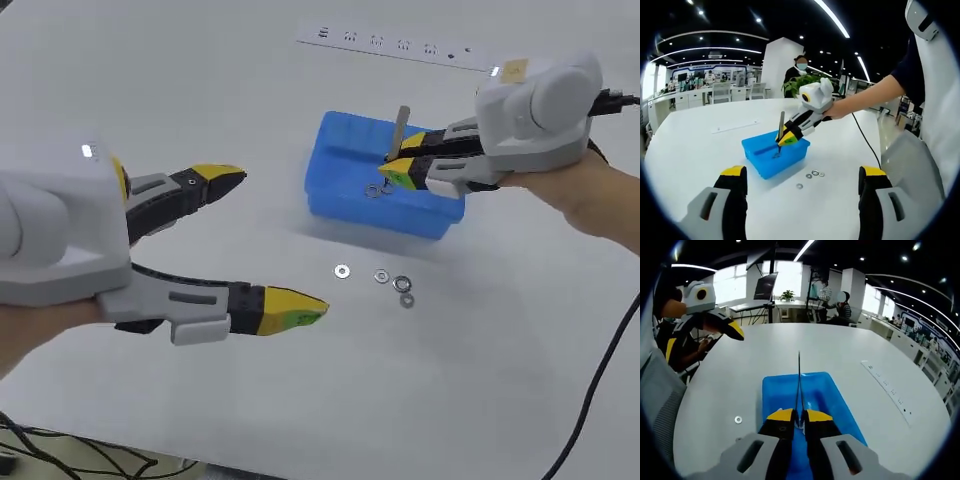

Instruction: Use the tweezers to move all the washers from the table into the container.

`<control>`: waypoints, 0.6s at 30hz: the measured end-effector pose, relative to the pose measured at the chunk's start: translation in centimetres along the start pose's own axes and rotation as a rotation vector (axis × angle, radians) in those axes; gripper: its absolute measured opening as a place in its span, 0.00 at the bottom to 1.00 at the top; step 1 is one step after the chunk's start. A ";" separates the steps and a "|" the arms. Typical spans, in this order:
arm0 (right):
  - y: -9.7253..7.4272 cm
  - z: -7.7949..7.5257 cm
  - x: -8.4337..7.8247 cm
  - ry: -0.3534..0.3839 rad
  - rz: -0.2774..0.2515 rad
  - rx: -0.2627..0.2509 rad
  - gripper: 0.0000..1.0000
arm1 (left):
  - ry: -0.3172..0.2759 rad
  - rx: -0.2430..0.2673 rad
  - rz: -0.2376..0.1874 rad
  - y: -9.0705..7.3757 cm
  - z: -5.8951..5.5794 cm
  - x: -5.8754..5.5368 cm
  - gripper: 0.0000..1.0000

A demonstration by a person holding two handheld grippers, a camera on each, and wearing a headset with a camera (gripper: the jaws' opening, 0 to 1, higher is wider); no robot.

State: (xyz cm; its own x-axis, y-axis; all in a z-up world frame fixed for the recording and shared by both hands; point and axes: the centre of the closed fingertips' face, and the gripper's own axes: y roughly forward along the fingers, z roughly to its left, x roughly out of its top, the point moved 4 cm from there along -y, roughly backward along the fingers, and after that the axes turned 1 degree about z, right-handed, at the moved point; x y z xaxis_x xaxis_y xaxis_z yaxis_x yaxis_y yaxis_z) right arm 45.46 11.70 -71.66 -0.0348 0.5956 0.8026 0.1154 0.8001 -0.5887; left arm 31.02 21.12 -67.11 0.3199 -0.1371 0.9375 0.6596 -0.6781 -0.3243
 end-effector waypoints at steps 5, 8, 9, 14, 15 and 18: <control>-0.2 0.3 0.3 -0.031 0.008 0.007 0.09 | 0.039 -0.003 -0.033 2.1 1.5 2.1 0.98; -0.3 0.3 0.3 -0.032 0.006 0.004 0.09 | 0.061 -0.014 -0.069 3.9 2.3 4.0 0.97; -0.3 0.3 0.3 -0.030 0.006 0.004 0.09 | 0.066 -0.028 -0.077 4.8 2.6 4.6 0.96; -0.6 0.4 0.4 -0.044 0.010 0.012 0.09 | 0.118 -0.044 -0.046 7.6 3.8 5.2 0.91; -0.7 0.5 0.4 -0.045 0.010 0.014 0.09 | 0.136 -0.043 -0.043 7.9 3.9 5.2 0.89; -0.8 0.6 0.3 -0.050 0.012 0.022 0.09 | 0.139 -0.057 -0.048 8.6 4.2 5.4 0.79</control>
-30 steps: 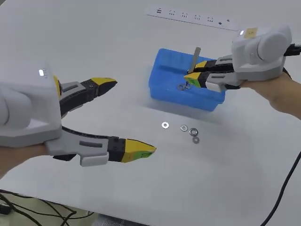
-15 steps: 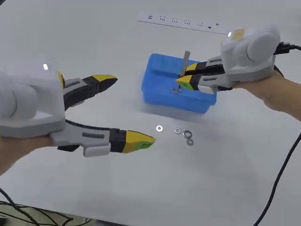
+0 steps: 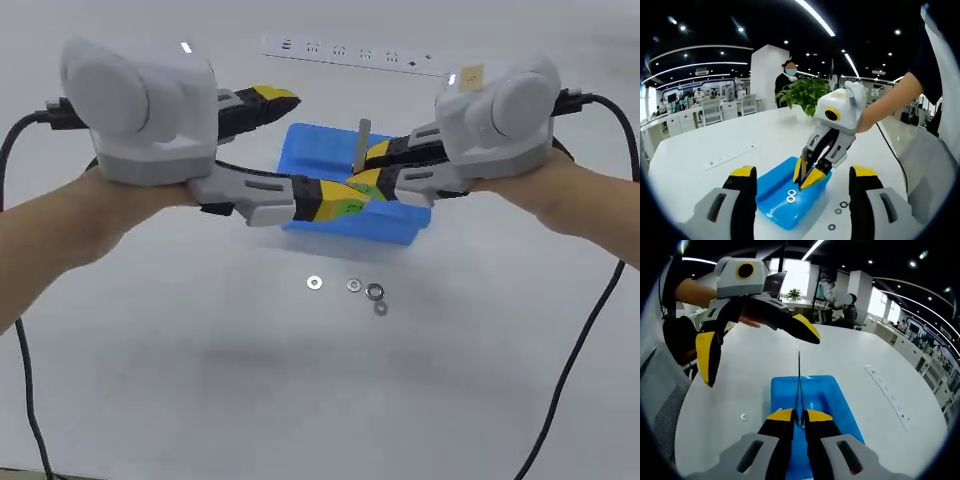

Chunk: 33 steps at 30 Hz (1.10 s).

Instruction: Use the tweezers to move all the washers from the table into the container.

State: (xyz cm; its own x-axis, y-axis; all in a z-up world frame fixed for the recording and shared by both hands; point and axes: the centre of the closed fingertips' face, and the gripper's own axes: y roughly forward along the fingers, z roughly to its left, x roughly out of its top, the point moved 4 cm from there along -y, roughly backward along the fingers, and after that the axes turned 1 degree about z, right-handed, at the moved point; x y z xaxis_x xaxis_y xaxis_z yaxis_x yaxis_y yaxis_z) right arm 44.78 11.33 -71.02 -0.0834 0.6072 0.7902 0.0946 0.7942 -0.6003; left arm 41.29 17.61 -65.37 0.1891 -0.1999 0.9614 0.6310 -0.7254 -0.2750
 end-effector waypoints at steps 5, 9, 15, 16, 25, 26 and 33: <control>-0.1 0.1 -0.3 0.014 -0.001 0.010 0.09 | 0.025 -0.011 -0.023 1.0 0.5 0.5 0.67; -0.1 0.2 0.0 0.010 -0.006 0.016 0.09 | 0.076 -0.033 -0.023 1.5 0.3 0.8 0.52; 0.1 0.5 0.5 -0.005 -0.014 0.032 0.09 | 0.113 -0.070 -0.019 2.4 -0.2 1.6 0.38; 0.1 0.6 0.6 -0.007 -0.014 0.035 0.09 | 0.116 -0.082 -0.017 2.5 -0.2 1.8 0.34; -0.1 0.9 1.3 -0.018 -0.029 0.044 0.09 | 0.137 -0.153 0.022 2.5 -1.1 1.8 0.15; -0.2 0.9 1.3 -0.022 -0.028 0.045 0.09 | 0.138 -0.155 0.022 2.5 -1.2 1.9 0.13; -0.2 1.1 1.5 -0.036 -0.023 0.046 0.09 | 0.185 -0.167 0.045 2.0 -1.4 1.9 0.07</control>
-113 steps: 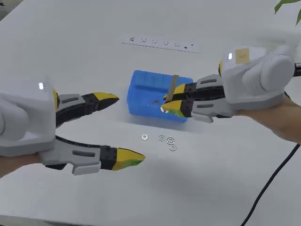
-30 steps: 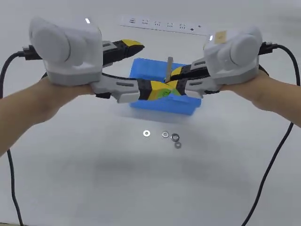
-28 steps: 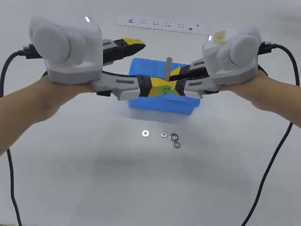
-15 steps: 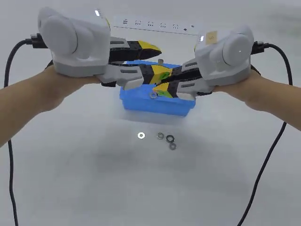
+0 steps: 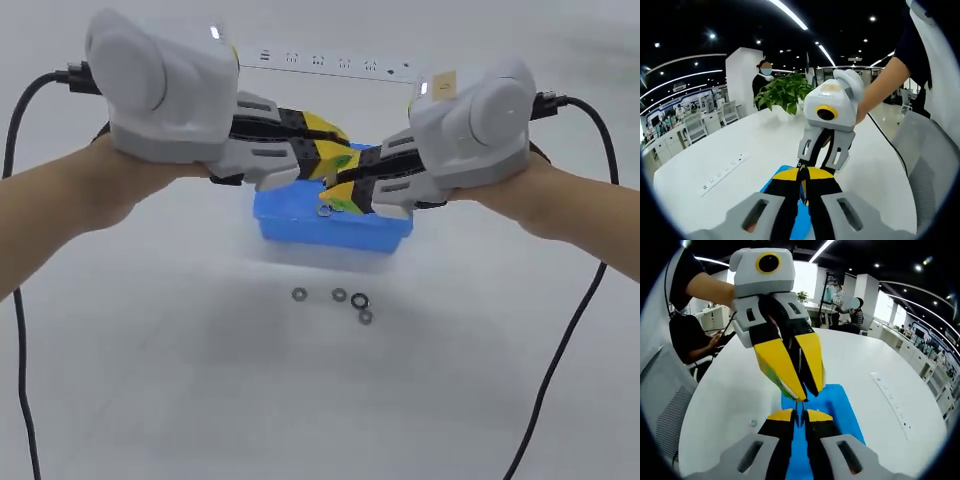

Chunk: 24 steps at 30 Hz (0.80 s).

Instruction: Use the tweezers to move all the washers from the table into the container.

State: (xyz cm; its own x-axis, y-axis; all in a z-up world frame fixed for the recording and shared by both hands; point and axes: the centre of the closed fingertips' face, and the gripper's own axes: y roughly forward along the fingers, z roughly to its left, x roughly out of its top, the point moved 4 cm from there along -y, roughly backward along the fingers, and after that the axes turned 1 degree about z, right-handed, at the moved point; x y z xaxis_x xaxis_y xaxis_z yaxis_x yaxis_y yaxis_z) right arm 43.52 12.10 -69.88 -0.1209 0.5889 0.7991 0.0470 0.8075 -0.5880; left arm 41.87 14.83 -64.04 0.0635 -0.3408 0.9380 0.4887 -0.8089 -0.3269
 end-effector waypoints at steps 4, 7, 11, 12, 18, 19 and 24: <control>-0.1 0.1 0.2 -0.013 0.002 0.004 0.10 | 0.061 -0.005 0.015 0.1 -0.4 0.2 0.05; -0.2 0.3 0.2 -0.023 0.007 0.001 0.10 | 0.080 -0.013 0.018 0.3 -0.5 0.4 0.04; -0.6 0.3 0.2 -0.024 0.008 -0.007 0.10 | 0.094 -0.015 0.020 0.4 -0.6 0.6 0.04; -0.7 0.2 0.2 -0.021 0.007 -0.010 0.11 | 0.093 -0.015 0.018 0.5 -0.5 0.7 0.04; -1.1 0.4 0.5 -0.008 0.013 -0.023 0.14 | 0.088 -0.013 0.001 0.3 -0.4 1.0 0.04; -1.1 0.5 0.5 -0.006 0.016 -0.021 0.17 | 0.091 -0.012 0.001 0.3 -0.3 1.0 0.04; -1.1 1.0 0.7 0.006 0.018 -0.016 0.23 | 0.088 -0.027 -0.003 0.1 -0.6 1.3 0.04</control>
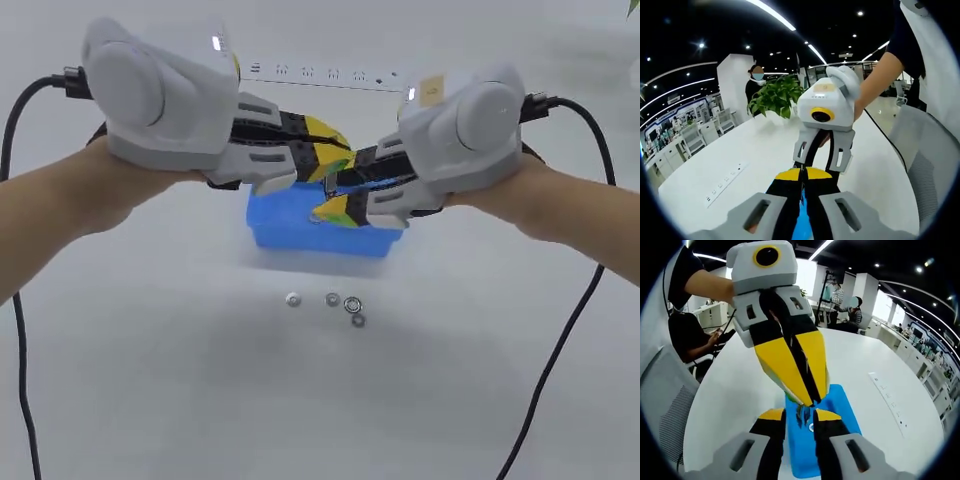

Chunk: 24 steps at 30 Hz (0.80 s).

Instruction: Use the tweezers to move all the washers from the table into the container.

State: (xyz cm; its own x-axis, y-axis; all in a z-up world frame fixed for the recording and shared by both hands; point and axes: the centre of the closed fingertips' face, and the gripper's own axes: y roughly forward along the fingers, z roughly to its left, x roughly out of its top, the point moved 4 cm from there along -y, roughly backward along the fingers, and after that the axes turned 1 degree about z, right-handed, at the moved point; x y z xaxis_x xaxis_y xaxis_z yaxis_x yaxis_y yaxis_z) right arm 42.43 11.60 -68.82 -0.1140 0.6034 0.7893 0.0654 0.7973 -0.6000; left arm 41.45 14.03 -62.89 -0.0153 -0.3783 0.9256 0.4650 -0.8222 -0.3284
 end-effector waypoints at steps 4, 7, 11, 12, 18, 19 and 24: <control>-0.2 0.4 0.0 -0.001 0.000 -0.005 0.28 | 0.009 0.002 0.003 -0.5 -0.2 0.1 0.04; -0.5 0.4 -0.1 -0.020 -0.014 -0.031 0.29 | 0.006 0.006 0.004 -0.8 -0.2 0.1 0.04; -1.0 1.0 -0.6 0.014 -0.017 -0.070 0.36 | 0.010 0.018 0.009 -1.4 -0.2 0.1 0.04; -1.1 1.1 -0.7 0.021 -0.015 -0.078 0.38 | 0.009 0.020 0.008 -1.6 -0.2 0.2 0.04; -2.0 2.5 -1.7 0.028 0.000 -0.101 0.45 | 0.017 0.034 0.010 -2.3 -0.5 0.6 0.04; -2.2 2.7 -1.8 0.026 0.004 -0.105 0.45 | 0.017 0.037 0.009 -2.5 -0.6 0.6 0.04; -3.1 3.1 -2.2 0.040 -0.003 -0.157 0.53 | 0.019 0.039 0.010 -3.3 -1.0 0.9 0.05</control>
State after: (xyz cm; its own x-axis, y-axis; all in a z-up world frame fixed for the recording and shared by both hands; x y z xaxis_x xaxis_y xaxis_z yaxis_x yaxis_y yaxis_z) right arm 39.42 7.77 -69.08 -0.0754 0.5984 0.7976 0.2198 0.7902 -0.5721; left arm 38.99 15.96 -61.19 -0.0268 -0.3947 0.9184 0.4991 -0.8013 -0.3298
